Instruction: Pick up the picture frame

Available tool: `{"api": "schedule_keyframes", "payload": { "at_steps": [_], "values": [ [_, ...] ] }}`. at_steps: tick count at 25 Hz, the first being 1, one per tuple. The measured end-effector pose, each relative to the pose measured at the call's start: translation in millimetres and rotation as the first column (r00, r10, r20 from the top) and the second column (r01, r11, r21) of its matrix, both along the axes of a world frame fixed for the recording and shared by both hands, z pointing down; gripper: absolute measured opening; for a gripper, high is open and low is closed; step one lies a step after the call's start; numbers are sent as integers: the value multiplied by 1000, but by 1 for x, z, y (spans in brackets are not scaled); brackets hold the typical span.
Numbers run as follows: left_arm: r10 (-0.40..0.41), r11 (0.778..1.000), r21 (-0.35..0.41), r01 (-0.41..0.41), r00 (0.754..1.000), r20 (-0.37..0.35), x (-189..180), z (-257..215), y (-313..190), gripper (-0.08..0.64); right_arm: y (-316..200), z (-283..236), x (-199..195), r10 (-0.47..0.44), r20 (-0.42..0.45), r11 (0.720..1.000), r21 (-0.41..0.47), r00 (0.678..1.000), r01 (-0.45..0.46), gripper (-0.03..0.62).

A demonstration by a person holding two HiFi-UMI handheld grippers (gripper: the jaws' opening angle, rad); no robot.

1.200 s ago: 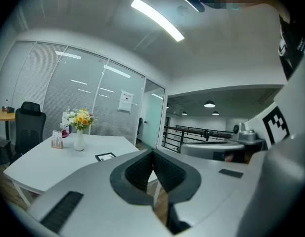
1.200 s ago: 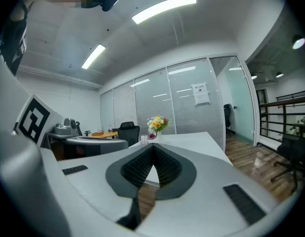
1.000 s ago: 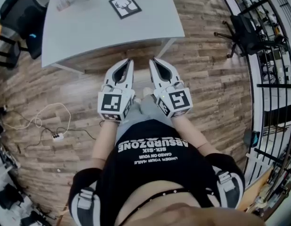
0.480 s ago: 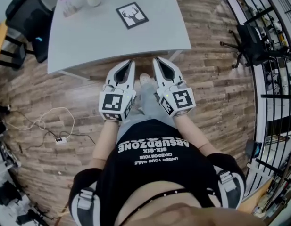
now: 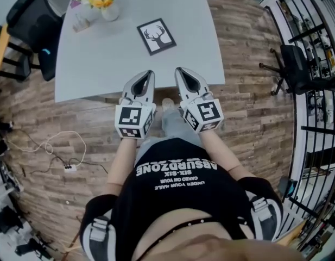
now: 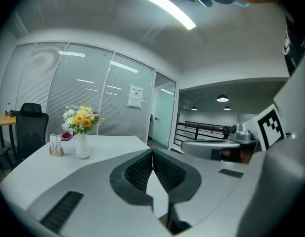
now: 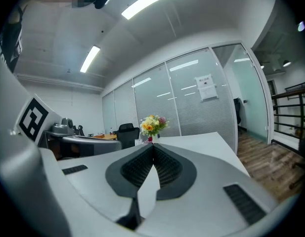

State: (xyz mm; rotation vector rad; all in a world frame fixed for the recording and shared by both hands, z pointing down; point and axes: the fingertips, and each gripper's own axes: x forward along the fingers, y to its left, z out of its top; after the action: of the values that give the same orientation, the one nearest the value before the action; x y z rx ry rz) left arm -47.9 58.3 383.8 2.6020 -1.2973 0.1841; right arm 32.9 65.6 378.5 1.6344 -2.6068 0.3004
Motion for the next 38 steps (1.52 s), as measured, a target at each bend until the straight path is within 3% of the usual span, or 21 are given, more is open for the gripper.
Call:
{"api": "schedule_keyframes", "payload": {
  "at_steps": [15,24,29,34,36,38],
  "values": [
    [-70,986,-153,71,997,8,27,46,-162,17,-176,41,32,-104,-46,988,-122,994,97,17],
    [-119,960,-249,127,992,49,31,91,-217,18,-237,93,40,-167,-88,963,-229,982,143,18],
    [-115,947,-292,134,990,83,33,109,-235,18,-261,119,38,-190,-46,938,-304,981,167,61],
    [-207,916,-322,240,969,134,19,137,-252,32,-276,146,37,-207,-28,907,-380,978,181,90],
    [-232,894,-357,271,961,151,13,156,-257,101,-281,158,36,-210,-21,893,-412,977,183,101],
    [-243,873,-394,289,956,164,9,173,-262,122,-287,169,36,-213,-17,881,-435,977,185,106]
  ]
}}
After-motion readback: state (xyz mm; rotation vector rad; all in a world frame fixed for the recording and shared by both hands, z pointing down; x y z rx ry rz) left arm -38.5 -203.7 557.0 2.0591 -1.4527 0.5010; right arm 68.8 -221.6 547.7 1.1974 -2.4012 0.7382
